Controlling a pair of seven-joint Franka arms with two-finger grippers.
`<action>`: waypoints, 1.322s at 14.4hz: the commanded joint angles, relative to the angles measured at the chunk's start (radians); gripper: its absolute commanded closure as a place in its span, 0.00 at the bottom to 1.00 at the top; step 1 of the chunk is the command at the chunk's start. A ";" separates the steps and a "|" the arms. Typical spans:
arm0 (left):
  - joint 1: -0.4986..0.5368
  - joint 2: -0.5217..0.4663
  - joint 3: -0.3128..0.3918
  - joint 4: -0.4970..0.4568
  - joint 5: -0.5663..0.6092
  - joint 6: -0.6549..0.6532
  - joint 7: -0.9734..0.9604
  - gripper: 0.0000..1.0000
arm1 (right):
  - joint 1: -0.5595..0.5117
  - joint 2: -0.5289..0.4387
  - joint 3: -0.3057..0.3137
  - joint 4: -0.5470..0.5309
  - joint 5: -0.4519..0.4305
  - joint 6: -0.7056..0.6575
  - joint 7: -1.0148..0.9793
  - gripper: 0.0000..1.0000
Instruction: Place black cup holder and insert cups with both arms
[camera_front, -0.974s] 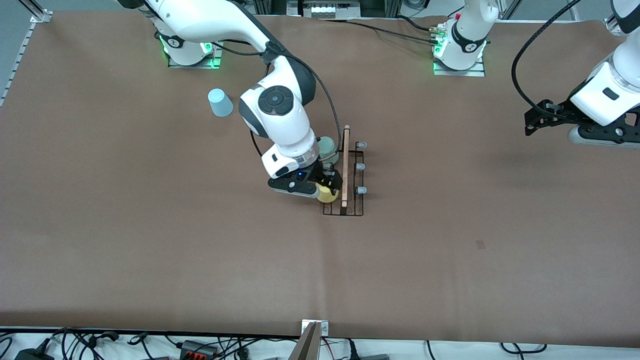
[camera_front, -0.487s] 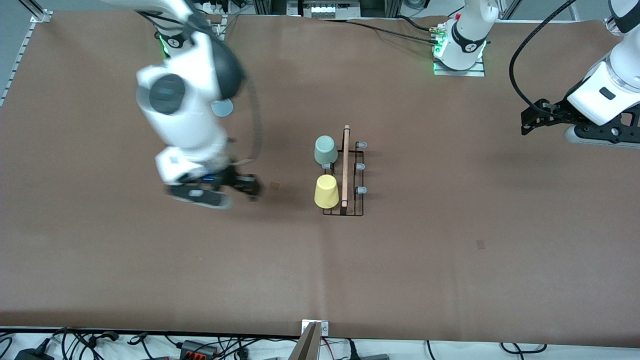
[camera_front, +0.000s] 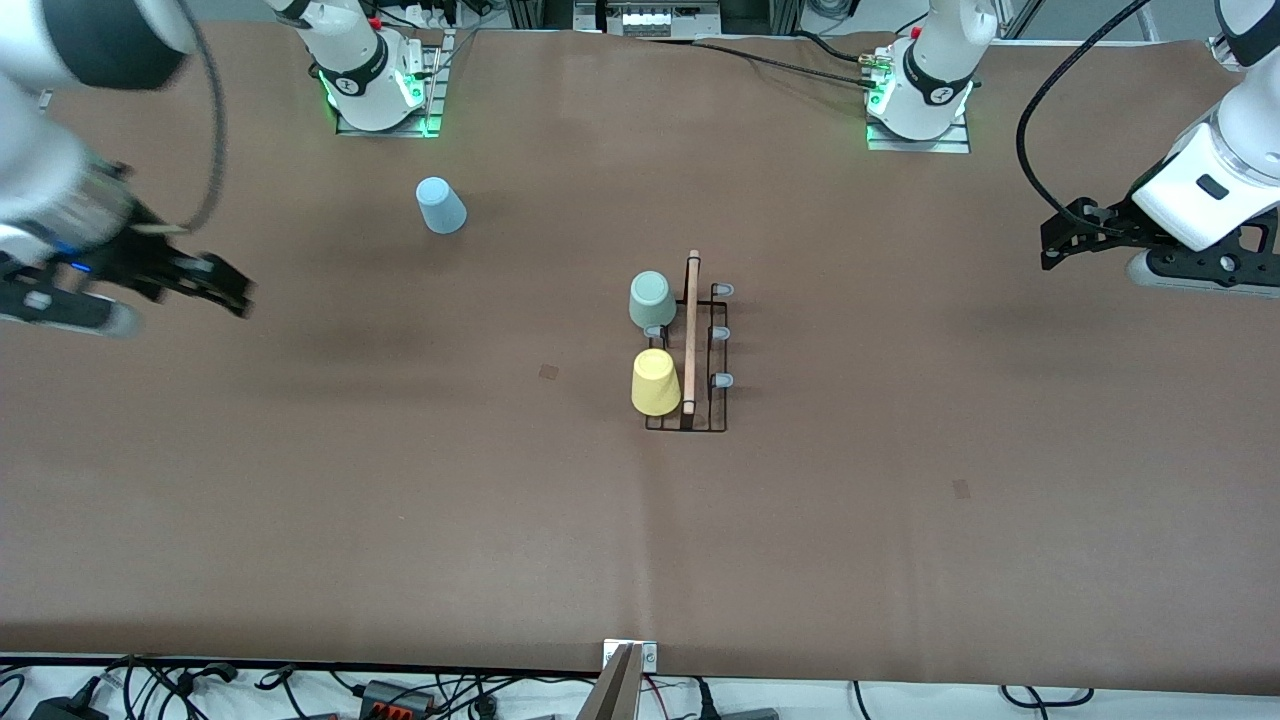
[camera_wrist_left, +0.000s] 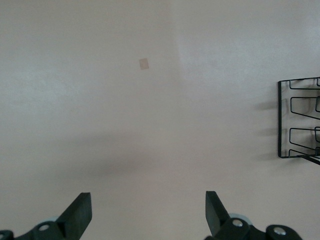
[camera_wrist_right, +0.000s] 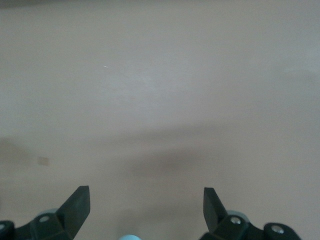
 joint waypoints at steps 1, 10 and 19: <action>0.011 -0.004 -0.004 -0.001 -0.024 -0.009 0.002 0.00 | -0.006 -0.038 -0.114 -0.013 0.014 -0.041 -0.153 0.00; 0.018 -0.006 0.008 0.012 -0.024 -0.046 -0.001 0.00 | -0.011 -0.015 -0.194 0.004 0.031 -0.091 -0.206 0.00; 0.018 -0.006 0.005 0.015 -0.024 -0.046 -0.001 0.00 | 0.043 -0.020 -0.187 0.004 0.094 -0.093 -0.203 0.00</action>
